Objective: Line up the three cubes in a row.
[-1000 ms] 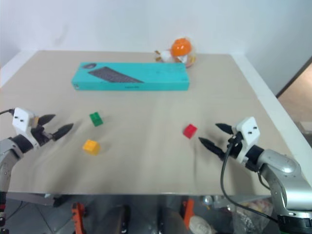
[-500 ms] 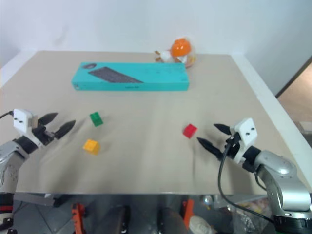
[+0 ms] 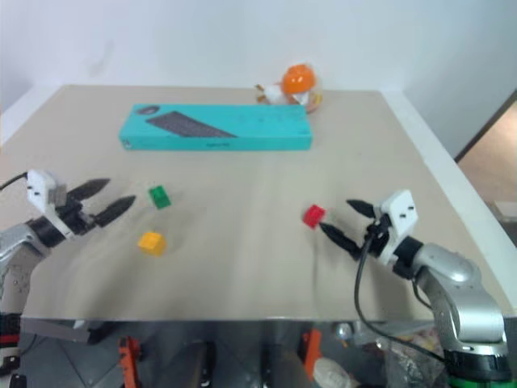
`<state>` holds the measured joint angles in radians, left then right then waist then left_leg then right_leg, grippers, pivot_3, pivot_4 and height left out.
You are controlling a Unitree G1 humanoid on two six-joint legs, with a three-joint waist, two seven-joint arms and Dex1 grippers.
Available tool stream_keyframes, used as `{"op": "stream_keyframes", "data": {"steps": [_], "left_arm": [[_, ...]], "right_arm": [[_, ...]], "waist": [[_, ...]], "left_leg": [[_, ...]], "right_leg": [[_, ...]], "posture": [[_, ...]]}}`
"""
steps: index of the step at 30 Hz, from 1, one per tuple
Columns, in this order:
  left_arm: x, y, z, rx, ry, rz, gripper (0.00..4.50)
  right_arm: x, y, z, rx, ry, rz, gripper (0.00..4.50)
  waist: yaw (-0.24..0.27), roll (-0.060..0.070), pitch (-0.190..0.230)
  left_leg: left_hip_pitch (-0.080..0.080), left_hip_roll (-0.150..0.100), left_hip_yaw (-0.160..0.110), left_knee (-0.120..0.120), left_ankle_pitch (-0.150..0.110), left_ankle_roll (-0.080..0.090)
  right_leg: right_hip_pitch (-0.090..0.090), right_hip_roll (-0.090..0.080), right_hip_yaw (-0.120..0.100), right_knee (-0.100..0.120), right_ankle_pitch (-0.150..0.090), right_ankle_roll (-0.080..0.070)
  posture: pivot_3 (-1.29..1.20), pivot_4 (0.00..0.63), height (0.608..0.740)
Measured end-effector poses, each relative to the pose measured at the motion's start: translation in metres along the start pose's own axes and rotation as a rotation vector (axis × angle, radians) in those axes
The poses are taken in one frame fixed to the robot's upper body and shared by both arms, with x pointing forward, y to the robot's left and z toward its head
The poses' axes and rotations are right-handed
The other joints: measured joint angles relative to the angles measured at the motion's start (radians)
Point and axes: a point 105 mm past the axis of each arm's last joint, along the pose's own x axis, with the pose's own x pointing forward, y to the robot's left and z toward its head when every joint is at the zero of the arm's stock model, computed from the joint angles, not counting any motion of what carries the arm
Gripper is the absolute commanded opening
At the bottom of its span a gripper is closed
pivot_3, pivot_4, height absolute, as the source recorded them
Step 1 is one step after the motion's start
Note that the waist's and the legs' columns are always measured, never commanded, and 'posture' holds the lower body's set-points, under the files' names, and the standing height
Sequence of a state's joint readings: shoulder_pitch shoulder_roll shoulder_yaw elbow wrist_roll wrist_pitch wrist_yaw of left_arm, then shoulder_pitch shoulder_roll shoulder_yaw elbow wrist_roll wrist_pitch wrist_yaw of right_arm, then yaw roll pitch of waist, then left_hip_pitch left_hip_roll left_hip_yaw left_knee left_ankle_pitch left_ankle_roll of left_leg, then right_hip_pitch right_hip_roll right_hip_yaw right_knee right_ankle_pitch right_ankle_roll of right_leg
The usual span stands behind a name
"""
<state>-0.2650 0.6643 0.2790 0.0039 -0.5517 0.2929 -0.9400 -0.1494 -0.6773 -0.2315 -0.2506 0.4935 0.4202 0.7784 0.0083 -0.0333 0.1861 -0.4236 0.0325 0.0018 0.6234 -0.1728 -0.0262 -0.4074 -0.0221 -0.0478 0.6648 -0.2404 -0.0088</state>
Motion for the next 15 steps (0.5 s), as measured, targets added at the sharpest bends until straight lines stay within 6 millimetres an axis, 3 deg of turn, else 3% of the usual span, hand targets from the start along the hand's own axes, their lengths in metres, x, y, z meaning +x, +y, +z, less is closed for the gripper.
{"op": "stream_keyframes", "data": {"steps": [3, 11, 15], "left_arm": [[0.013, -0.027, 0.005, 0.024, 0.013, -0.168, 4.48], [0.024, -0.083, -0.003, -0.007, 0.097, -0.493, 4.48], [0.026, -0.091, -0.004, -0.027, 0.111, -0.536, 4.48]], "right_arm": [[0.013, 0.003, 0.001, -0.004, 0.005, 0.035, 4.5], [0.034, -0.001, -0.021, 0.017, 0.084, 0.074, 4.5], [0.038, -0.008, -0.025, 0.021, 0.104, 0.072, 4.5]], "waist": [[0.0, 0.0, 0.0], [0.0, 0.0, 0.0], [0.0, 0.0, 0.0]], "left_leg": [[0.0, 0.0, 0.001, 0.0, 0.0, 0.0], [0.0, 0.0, 0.003, 0.0, 0.0, 0.001], [0.0, 0.0, 0.002, 0.0, 0.0, 0.001]], "right_leg": [[0.0, 0.001, 0.002, 0.0, 0.0, 0.0], [-0.001, 0.005, 0.007, 0.0, 0.0, 0.0], [-0.001, 0.007, 0.009, 0.0, 0.0, 0.0]], "posture": [[0.0, 0.15, 0.74], [0.0, 0.15, 0.74], [0.0, 0.15, 0.74]]}}
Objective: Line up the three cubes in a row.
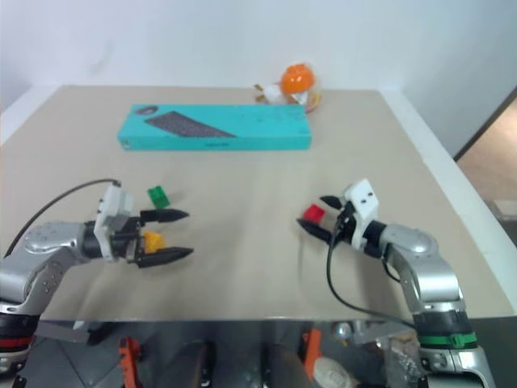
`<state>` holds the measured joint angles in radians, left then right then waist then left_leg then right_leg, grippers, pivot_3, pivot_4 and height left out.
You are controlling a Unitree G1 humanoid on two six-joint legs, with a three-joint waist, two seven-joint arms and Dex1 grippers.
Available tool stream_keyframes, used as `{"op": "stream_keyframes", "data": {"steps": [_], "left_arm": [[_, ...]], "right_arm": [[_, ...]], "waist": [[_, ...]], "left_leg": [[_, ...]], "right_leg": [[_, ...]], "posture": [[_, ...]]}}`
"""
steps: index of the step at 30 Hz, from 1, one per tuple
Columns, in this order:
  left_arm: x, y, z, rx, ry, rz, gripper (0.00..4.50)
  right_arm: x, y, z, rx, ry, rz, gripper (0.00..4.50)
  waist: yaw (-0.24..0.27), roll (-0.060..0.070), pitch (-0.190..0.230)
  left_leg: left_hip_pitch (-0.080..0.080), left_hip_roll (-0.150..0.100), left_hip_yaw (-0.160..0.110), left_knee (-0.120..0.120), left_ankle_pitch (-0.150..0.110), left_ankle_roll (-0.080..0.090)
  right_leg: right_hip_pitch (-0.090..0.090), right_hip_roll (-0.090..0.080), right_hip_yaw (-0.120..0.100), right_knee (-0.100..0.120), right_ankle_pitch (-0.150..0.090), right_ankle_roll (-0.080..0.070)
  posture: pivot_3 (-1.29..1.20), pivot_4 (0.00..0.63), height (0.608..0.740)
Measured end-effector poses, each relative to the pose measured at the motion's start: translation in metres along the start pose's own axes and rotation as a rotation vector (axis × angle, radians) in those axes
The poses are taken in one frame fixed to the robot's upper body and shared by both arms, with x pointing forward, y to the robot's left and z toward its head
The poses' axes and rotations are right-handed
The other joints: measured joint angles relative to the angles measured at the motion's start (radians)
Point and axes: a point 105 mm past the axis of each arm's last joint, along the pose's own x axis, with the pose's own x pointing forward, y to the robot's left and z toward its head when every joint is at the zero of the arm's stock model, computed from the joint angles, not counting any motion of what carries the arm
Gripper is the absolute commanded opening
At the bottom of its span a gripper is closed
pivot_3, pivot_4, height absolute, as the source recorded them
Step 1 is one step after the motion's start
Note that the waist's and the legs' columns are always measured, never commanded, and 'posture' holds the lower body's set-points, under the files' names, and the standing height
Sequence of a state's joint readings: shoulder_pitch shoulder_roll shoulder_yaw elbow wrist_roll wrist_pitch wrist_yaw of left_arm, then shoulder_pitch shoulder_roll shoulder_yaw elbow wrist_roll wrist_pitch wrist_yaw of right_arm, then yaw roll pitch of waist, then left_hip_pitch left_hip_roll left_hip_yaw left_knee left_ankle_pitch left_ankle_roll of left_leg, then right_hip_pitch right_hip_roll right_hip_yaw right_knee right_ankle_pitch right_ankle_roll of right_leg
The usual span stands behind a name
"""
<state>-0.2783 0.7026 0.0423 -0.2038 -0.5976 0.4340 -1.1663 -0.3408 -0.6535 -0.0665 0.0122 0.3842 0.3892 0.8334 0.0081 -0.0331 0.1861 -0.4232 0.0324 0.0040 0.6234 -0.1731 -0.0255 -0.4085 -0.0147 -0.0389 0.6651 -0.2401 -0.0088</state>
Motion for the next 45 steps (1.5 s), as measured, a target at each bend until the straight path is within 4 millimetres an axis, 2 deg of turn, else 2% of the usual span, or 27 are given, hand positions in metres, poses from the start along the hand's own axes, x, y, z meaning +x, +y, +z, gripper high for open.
{"op": "stream_keyframes", "data": {"steps": [4, 7, 8, 10, 17, 22, 24, 30, 33, 36, 41, 45], "left_arm": [[0.004, -0.002, 0.0, -0.003, -0.008, -0.01, 4.48], [0.007, -0.004, 0.0, -0.001, -0.011, -0.017, 4.48], [0.009, -0.005, 0.0, 0.0, -0.011, -0.021, 4.5], [0.011, -0.006, 0.0, 0.002, -0.013, -0.025, 4.5], [0.015, -0.007, 0.0, 0.002, -0.025, -0.012, 4.5], [0.015, -0.007, -0.001, -0.005, -0.025, -0.003, 4.5], [0.013, -0.009, -0.006, -0.023, -0.02, 0.003, 4.5], [0.006, -0.013, -0.016, -0.046, 0.011, 0.008, 4.5], [0.004, -0.014, -0.02, -0.042, 0.022, 0.013, 4.5], [0.003, -0.016, -0.021, -0.045, 0.024, 0.019, 4.5], [0.003, -0.021, -0.021, -0.037, 0.023, 0.032, 4.5], [0.003, -0.023, -0.02, -0.034, 0.018, 0.053, 4.5]], "right_arm": [[0.004, -0.004, -0.004, 0.019, 0.021, 0.007, 4.5], [0.004, -0.006, -0.014, 0.054, 0.051, 0.003, 4.5], [0.004, -0.006, -0.016, 0.061, 0.059, 0.002, 4.09], [0.005, -0.005, -0.018, 0.066, 0.066, 0.005, 3.72], [0.007, -0.004, -0.02, 0.077, 0.077, 0.004, 1.25], [0.007, -0.003, -0.02, 0.072, 0.078, 0.006, 1.23], [0.01, -0.001, -0.013, 0.062, 0.073, 0.039, 1.23], [0.039, 0.03, 0.037, -0.089, 0.021, 0.302, 1.23], [0.058, 0.052, 0.053, -0.186, 0.022, 0.47, 1.23], [0.071, 0.063, 0.045, -0.209, 0.053, 0.567, 1.23], [0.082, 0.069, 0.017, -0.221, 0.128, 0.643, 1.23], [0.088, 0.068, 0.015, -0.245, 0.137, 0.662, 1.23]], "waist": [[0.0, 0.0, 0.0], [0.0, 0.0, 0.0], [0.0, 0.0, 0.0], [0.0, 0.0, 0.0], [0.0, 0.0, 0.0], [0.0, 0.0, 0.0], [-0.002, 0.0, 0.0], [-0.006, 0.0, 0.0], [-0.005, 0.0, 0.0], [-0.002, 0.0, 0.0], [-0.001, 0.0, 0.0], [-0.001, 0.0, 0.0]], "left_leg": [[0.0, 0.0, 0.0, 0.0, 0.0, 0.0], [0.0, 0.0, 0.0, 0.0, 0.0, 0.0], [0.0, 0.0, 0.001, 0.0, 0.0, 0.0], [0.0, 0.0, 0.001, 0.0, 0.0, 0.0], [0.0, 0.0, 0.001, 0.0, 0.0, 0.0], [0.0, 0.0, 0.001, 0.0, 0.0, 0.0], [0.0, 0.0, 0.002, 0.0, 0.0, 0.0], [0.001, 0.005, 0.002, 0.001, 0.0, 0.0], [0.001, 0.008, 0.001, 0.001, 0.0, 0.0], [0.001, 0.01, 0.001, 0.0, 0.0, 0.0], [0.0, 0.01, 0.004, 0.001, 0.0, 0.0], [0.001, 0.012, 0.005, 0.001, 0.0, 0.0]], "right_leg": [[0.0, 0.0, 0.0, 0.0, 0.0, 0.0], [0.0, 0.0, 0.001, 0.0, 0.0, 0.0], [0.0, 0.0, 0.001, 0.0, 0.0, 0.0], [0.0, 0.0, 0.002, 0.0, 0.0, 0.0], [0.0, 0.0, 0.002, 0.0, 0.0, 0.0], [0.0, 0.0, 0.002, 0.0, 0.0, 0.0], [0.0, 0.001, 0.003, 0.0, 0.001, 0.0], [-0.001, 0.006, 0.003, 0.0, 0.003, -0.003], [-0.001, 0.009, 0.003, 0.0, 0.003, -0.005], [-0.001, 0.01, 0.002, 0.0, 0.002, -0.006], [-0.003, 0.009, 0.005, 0.0, 0.003, -0.005], [-0.003, 0.01, 0.005, 0.0, 0.004, -0.006]], "posture": [[0.0, 0.15, 0.74], [0.0, 0.15, 0.74], [0.0, 0.15, 0.74], [0.0, 0.15, 0.74], [0.0, 0.15, 0.74], [0.0, 0.15, 0.74], [0.0, 0.15, 0.74], [0.0, 0.15, 0.74], [0.0, 0.15, 0.74], [0.0, 0.15, 0.74], [0.0, 0.15, 0.74], [0.0, 0.15, 0.74]]}}
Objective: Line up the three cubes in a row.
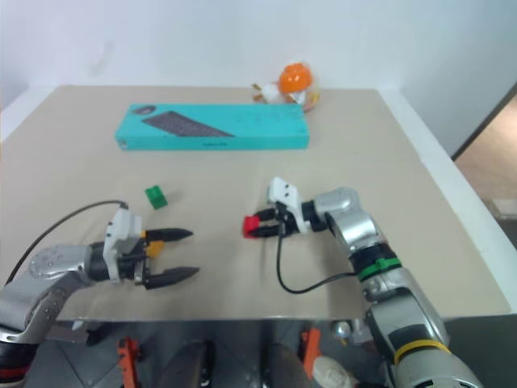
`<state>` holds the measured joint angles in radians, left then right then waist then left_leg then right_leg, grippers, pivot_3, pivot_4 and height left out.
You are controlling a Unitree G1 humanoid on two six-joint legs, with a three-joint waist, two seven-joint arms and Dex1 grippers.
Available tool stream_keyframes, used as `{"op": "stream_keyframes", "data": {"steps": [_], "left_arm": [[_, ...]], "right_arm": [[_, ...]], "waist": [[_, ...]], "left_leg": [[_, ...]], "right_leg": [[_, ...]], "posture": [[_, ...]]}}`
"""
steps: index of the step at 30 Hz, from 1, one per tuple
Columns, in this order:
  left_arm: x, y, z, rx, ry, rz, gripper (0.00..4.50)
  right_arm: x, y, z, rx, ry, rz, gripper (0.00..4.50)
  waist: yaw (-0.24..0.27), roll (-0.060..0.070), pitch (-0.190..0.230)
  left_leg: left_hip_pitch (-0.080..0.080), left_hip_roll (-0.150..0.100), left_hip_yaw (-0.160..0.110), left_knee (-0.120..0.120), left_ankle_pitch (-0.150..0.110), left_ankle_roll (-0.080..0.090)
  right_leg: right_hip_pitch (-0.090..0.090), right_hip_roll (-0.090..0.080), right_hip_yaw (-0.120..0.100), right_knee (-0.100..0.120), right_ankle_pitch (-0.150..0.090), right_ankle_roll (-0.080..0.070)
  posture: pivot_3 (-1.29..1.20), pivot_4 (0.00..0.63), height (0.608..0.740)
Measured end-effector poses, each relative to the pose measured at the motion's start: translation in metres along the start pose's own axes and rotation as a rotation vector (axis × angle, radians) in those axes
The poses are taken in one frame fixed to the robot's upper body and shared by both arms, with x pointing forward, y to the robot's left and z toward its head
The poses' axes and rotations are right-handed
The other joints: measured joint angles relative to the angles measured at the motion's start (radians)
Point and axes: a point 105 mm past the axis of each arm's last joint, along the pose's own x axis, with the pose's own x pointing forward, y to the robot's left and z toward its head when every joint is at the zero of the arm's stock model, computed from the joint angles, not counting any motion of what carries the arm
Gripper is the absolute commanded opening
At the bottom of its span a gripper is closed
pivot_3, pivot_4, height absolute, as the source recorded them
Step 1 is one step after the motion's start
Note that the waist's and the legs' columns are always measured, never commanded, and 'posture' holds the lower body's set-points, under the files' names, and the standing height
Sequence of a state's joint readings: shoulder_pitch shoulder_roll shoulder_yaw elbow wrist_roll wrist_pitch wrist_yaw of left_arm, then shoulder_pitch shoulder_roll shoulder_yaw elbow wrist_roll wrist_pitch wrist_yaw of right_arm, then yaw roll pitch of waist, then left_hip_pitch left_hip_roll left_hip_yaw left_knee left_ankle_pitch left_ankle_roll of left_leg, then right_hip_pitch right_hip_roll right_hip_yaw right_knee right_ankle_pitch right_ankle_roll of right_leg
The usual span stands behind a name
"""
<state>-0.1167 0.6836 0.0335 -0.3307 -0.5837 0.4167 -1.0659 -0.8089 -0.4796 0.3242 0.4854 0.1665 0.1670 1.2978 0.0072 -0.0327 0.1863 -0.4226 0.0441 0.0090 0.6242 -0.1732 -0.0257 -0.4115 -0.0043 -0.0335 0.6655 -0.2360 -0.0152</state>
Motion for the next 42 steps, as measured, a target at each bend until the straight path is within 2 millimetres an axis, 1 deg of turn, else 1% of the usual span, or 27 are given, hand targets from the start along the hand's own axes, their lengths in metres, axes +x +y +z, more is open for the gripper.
{"op": "stream_keyframes", "data": {"steps": [6, 8, 9, 11, 12, 13, 15, 18, 19, 22, 23, 26, 28, 32, 35, 37, 42], "left_arm": [[0.0, -0.001, 0.0, -0.004, -0.004, 0.029, 4.5], [0.0, -0.001, 0.001, 0.001, -0.006, 0.03, 4.5], [0.0, -0.001, 0.001, 0.003, -0.006, 0.03, 4.5], [0.001, -0.001, 0.002, 0.004, -0.007, 0.039, 4.5], [0.001, 0.001, 0.002, 0.003, -0.012, 0.05, 4.5], [0.0, 0.002, 0.003, 0.003, -0.019, 0.067, 4.5], [0.0, 0.009, 0.007, 0.004, -0.05, 0.12, 4.5], [-0.01, 0.03, 0.014, 0.011, -0.09, 0.253, 4.5], [-0.012, 0.033, 0.016, 0.012, -0.098, 0.276, 4.5], [-0.026, 0.059, 0.022, 0.015, -0.138, 0.451, 4.5], [-0.033, 0.071, 0.025, 0.019, -0.153, 0.525, 4.5], [-0.049, 0.092, 0.03, 0.036, -0.161, 0.644, 4.5], [-0.058, 0.102, 0.025, 0.042, -0.133, 0.689, 4.5], [-0.073, 0.12, 0.015, 0.049, -0.073, 0.712, 4.5], [-0.076, 0.131, 0.012, 0.054, -0.035, 0.678, 4.5], [-0.076, 0.136, 0.01, 0.047, -0.017, 0.647, 4.5], [-0.067, 0.149, 0.004, -0.005, 0.067, 0.487, 4.5]], "right_arm": [[0.003, -0.006, -0.001, -0.028, 0.015, 0.017, 1.23], [0.003, -0.006, -0.001, -0.034, 0.018, 0.019, 2.26], [0.003, -0.007, -0.002, -0.033, 0.024, 0.018, 2.5], [0.003, -0.007, -0.004, -0.02, 0.031, 0.016, 3.14], [0.003, -0.007, -0.004, -0.015, 0.031, 0.016, 3.56], [0.002, -0.008, -0.004, -0.011, 0.03, 0.013, 3.95], [0.001, -0.008, 0.003, -0.02, 0.017, 0.007, 4.47], [-0.005, -0.008, 0.028, -0.057, -0.06, -0.027, 4.47], [-0.006, -0.008, 0.032, -0.062, -0.072, -0.035, 4.47], [-0.015, -0.004, 0.049, -0.074, -0.143, -0.086, 4.47], [-0.017, -0.002, 0.056, -0.081, -0.17, -0.106, 4.47], [-0.02, 0.007, 0.068, -0.083, -0.222, -0.146, 4.47], [-0.02, 0.012, 0.073, -0.083, -0.248, -0.173, 4.47], [-0.018, 0.016, 0.072, -0.062, -0.264, -0.226, 4.47], [-0.018, 0.016, 0.072, -0.064, -0.265, -0.26, 4.47], [-0.019, 0.015, 0.072, -0.067, -0.265, -0.272, 4.47], [-0.018, 0.021, 0.073, -0.076, -0.269, -0.295, 4.47]], "waist": [[0.0, 0.0, 0.0], [0.0, 0.0, 0.0], [0.0, 0.0, 0.0], [0.0, 0.0, 0.0], [0.0, 0.0, 0.0], [0.0, 0.0, 0.0], [0.0, 0.0, 0.0], [0.0, 0.0, 0.0], [0.0, 0.0, 0.0], [0.001, 0.0, 0.0], [0.001, 0.0, 0.0], [0.001, 0.0, 0.0], [0.0, 0.0, 0.0], [0.001, 0.0, 0.0], [0.001, 0.0, 0.0], [0.001, 0.0, 0.0], [0.001, -0.001, -0.001]], "left_leg": [[0.001, 0.002, 0.0, 0.0, 0.0, 0.0], [0.001, 0.002, 0.0, 0.0, 0.0, 0.0], [0.002, 0.002, 0.0, 0.0, 0.0, 0.0], [0.001, 0.002, 0.001, 0.0, 0.0, 0.0], [0.001, 0.002, 0.001, 0.0, 0.0, 0.0], [0.001, 0.002, 0.001, 0.0, 0.0, 0.0], [0.001, 0.003, 0.002, 0.0, 0.0, 0.0], [0.001, 0.002, 0.002, 0.0, 0.0, 0.0], [0.001, 0.003, 0.001, 0.0, 0.0, 0.0], [0.0, 0.003, 0.001, 0.0, 0.0, 0.0], [0.001, 0.003, 0.001, 0.0, 0.0, 0.0], [0.001, 0.002, 0.001, 0.0, 0.0, 0.0], [0.001, 0.002, 0.002, 0.0, 0.0, 0.0], [0.0, 0.002, 0.003, 0.0, 0.0, 0.0], [0.0, 0.002, 0.004, 0.0, 0.0, 0.0], [0.0, 0.002, 0.005, 0.0, 0.0, -0.001], [-0.003, 0.002, 0.009, 0.0, 0.0, -0.001]], "right_leg": [[0.0, 0.002, 0.0, 0.0, 0.001, -0.001], [0.0, 0.002, 0.0, 0.0, 0.001, -0.002], [0.0, 0.002, 0.0, 0.0, 0.001, -0.002], [0.0, 0.002, 0.0, 0.0, 0.001, -0.002], [0.0, 0.001, 0.001, 0.0, 0.001, -0.002], [0.0, 0.001, 0.001, 0.0, 0.001, -0.002], [-0.001, 0.001, 0.002, 0.001, 0.001, -0.002], [-0.001, 0.001, 0.001, 0.001, 0.001, -0.002], [-0.001, 0.001, 0.001, 0.001, 0.001, -0.002], [-0.001, 0.001, 0.001, 0.001, 0.001, -0.002], [-0.001, 0.001, 0.001, 0.001, 0.001, -0.002], [-0.001, 0.001, 0.001, 0.001, 0.002, -0.002], [-0.002, 0.001, 0.001, 0.001, 0.002, -0.002], [-0.003, 0.001, 0.001, 0.001, 0.002, -0.003], [-0.003, 0.002, 0.001, 0.001, 0.003, -0.003], [-0.004, 0.003, 0.001, 0.001, 0.003, -0.003], [-0.007, 0.005, 0.002, 0.001, 0.004, -0.001]], "posture": [[0.0, 0.15, 0.74], [0.0, 0.15, 0.74], [0.0, 0.15, 0.74], [0.0, 0.15, 0.74], [0.0, 0.15, 0.74], [0.0, 0.15, 0.74], [0.0, 0.15, 0.74], [0.0, 0.15, 0.74], [0.0, 0.15, 0.74], [0.0, 0.15, 0.74], [0.0, 0.15, 0.74], [0.0, 0.15, 0.74], [0.0, 0.15, 0.74], [0.0, 0.15, 0.74], [0.0, 0.15, 0.74], [0.0, 0.15, 0.74], [0.0, 0.15, 0.74]]}}
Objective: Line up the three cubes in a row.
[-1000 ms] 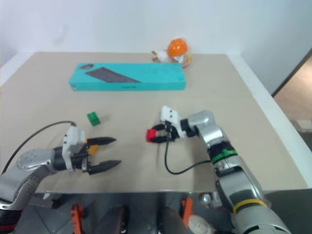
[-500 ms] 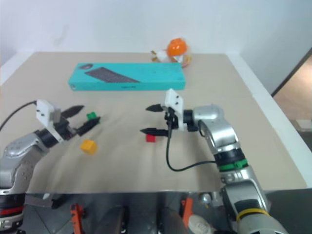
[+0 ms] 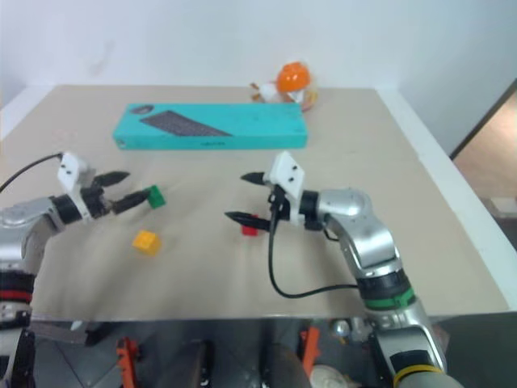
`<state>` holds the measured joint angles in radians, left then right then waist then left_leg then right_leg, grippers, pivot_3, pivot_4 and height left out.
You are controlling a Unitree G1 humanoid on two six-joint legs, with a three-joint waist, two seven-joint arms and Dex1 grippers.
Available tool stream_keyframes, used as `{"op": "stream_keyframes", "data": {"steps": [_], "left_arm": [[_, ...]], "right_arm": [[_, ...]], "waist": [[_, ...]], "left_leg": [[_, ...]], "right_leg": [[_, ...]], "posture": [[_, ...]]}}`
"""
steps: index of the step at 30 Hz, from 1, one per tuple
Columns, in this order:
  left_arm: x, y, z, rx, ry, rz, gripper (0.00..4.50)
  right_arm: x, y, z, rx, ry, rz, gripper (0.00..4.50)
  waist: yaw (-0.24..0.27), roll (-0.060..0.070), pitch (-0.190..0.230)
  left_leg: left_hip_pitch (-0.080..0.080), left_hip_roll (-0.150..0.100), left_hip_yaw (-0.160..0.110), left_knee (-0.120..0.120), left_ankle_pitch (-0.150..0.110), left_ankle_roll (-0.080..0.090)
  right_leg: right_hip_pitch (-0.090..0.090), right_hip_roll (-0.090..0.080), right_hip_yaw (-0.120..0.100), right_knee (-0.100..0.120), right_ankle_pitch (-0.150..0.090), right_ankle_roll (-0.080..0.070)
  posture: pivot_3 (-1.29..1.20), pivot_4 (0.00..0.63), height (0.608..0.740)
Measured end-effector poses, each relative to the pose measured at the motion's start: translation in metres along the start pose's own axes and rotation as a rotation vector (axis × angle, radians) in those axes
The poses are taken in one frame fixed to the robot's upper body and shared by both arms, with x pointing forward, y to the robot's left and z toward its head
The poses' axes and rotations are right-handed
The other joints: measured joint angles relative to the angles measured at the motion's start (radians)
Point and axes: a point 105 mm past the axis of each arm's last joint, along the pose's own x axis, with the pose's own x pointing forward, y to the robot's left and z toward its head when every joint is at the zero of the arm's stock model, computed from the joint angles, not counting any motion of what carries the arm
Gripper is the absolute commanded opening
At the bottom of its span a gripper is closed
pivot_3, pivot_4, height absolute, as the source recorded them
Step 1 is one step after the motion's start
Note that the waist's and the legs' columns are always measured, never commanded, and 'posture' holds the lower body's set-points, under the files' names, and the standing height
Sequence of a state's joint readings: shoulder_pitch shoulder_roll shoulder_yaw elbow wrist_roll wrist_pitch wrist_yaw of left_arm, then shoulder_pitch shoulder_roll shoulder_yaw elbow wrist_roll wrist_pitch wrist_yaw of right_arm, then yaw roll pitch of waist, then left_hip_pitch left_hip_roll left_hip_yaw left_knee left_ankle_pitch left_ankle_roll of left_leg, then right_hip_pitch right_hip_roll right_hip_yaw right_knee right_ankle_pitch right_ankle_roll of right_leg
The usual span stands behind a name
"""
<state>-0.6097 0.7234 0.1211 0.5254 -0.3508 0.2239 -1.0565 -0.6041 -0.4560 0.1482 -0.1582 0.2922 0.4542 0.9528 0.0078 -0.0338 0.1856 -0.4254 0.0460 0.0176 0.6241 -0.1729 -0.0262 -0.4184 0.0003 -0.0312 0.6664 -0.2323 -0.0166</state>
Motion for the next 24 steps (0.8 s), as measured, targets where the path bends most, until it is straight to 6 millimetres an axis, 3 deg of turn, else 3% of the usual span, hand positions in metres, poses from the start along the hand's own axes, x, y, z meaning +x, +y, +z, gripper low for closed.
{"op": "stream_keyframes", "data": {"steps": [8, 12, 18, 24], "left_arm": [[0.016, 0.008, -0.01, 0.031, 0.121, -0.079, 4.5], [0.022, 0.007, -0.022, 0.041, 0.195, -0.108, 3.43], [0.025, 0.008, -0.028, 0.049, 0.238, -0.117, 1.35], [0.026, 0.009, -0.024, 0.083, 0.241, -0.121, 1.32]], "right_arm": [[-0.003, -0.003, -0.002, -0.015, 0.023, -0.034, 4.47], [-0.004, -0.006, -0.002, -0.026, 0.032, -0.066, 4.5], [-0.006, -0.006, -0.001, -0.039, 0.035, -0.077, 4.5], [-0.008, -0.008, -0.003, -0.043, 0.045, -0.093, 4.5]], "waist": [[-0.001, 0.0, 0.0], [0.0, 0.0, 0.0], [-0.001, -0.001, 0.0], [-0.001, -0.001, 0.0]], "left_leg": [[-0.004, 0.001, 0.003, 0.001, 0.0, 0.0], [-0.005, 0.001, 0.003, 0.001, 0.0, 0.0], [-0.005, 0.001, 0.004, 0.002, 0.0, 0.0], [-0.005, 0.001, 0.005, 0.003, 0.0, 0.0]], "right_leg": [[-0.005, 0.002, 0.003, 0.0, 0.002, 0.001], [-0.006, 0.003, 0.004, 0.001, 0.002, 0.001], [-0.007, 0.002, 0.004, 0.001, 0.002, 0.002], [-0.007, 0.002, 0.005, 0.001, 0.003, 0.003]], "posture": [[0.0, 0.15, 0.74], [0.0, 0.15, 0.74], [0.0, 0.15, 0.74], [0.0, 0.15, 0.74]]}}
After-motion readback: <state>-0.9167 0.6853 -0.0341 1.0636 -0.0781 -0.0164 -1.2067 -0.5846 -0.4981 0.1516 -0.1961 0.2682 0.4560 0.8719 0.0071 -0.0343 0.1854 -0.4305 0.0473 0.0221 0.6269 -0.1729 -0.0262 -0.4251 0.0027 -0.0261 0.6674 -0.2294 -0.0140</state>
